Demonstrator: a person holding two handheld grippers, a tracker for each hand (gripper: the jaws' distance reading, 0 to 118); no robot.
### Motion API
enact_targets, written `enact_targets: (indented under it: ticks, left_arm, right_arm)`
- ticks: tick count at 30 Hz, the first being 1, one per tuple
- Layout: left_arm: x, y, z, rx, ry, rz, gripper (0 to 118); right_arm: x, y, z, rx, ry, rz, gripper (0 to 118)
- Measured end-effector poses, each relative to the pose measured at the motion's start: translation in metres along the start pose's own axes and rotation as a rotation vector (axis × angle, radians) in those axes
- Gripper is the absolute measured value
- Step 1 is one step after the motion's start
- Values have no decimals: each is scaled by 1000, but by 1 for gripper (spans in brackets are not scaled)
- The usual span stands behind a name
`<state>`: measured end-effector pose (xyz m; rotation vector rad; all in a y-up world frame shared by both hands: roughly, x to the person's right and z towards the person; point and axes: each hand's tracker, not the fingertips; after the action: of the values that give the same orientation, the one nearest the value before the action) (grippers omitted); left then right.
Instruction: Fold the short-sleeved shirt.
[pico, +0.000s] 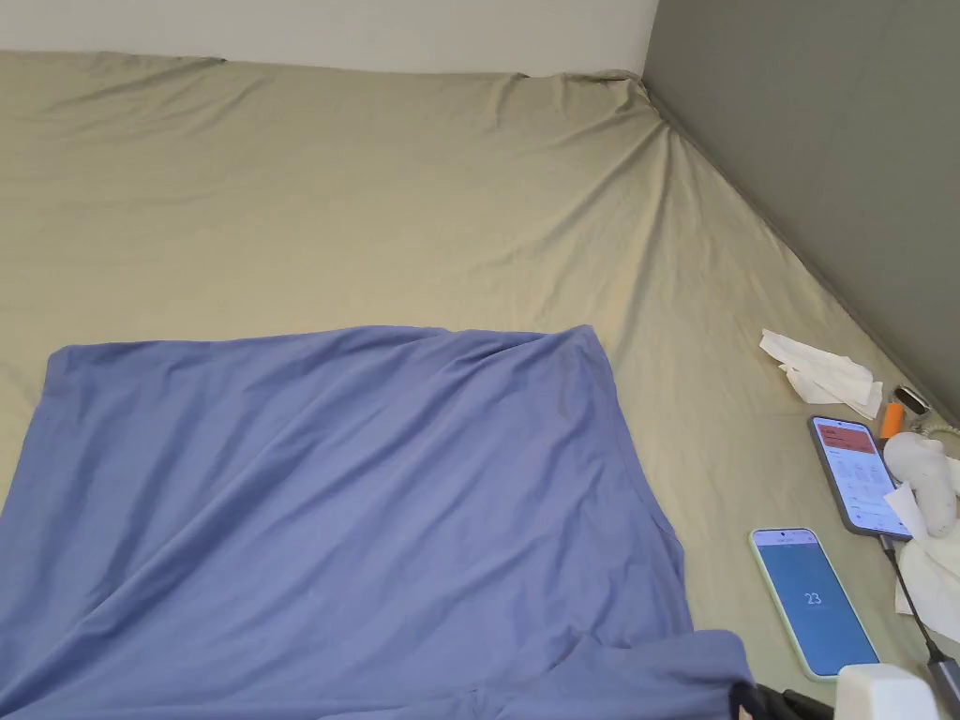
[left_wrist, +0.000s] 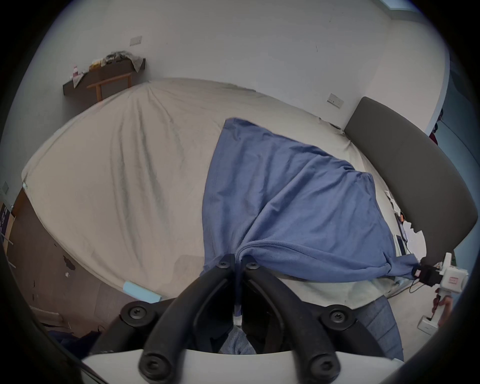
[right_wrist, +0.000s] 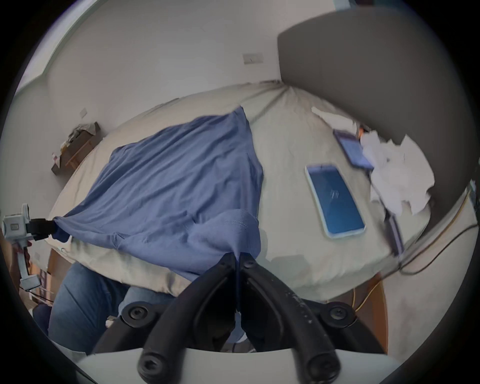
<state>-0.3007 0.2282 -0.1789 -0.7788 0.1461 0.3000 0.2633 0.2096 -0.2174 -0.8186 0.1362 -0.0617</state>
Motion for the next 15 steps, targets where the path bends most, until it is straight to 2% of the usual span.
enact_targets:
  ticks: [4,8,12,15]
  left_arm:
    - [7,45,-7,85,-13,42,3]
    - [26,96,-56,109,-1,-17,3]
    - [32,133,-120,41,15,-41,3]
    - [30,144,-165,-36,44,-32,3]
  right_arm:
    - [-4,49,-16,70,-18,27,3]
    - [-5,110,-72,126,-62,52,3]
    - [-11,158,-130,107,-104,123,3]
    - [-18,175,-167,72,-134,127,3]
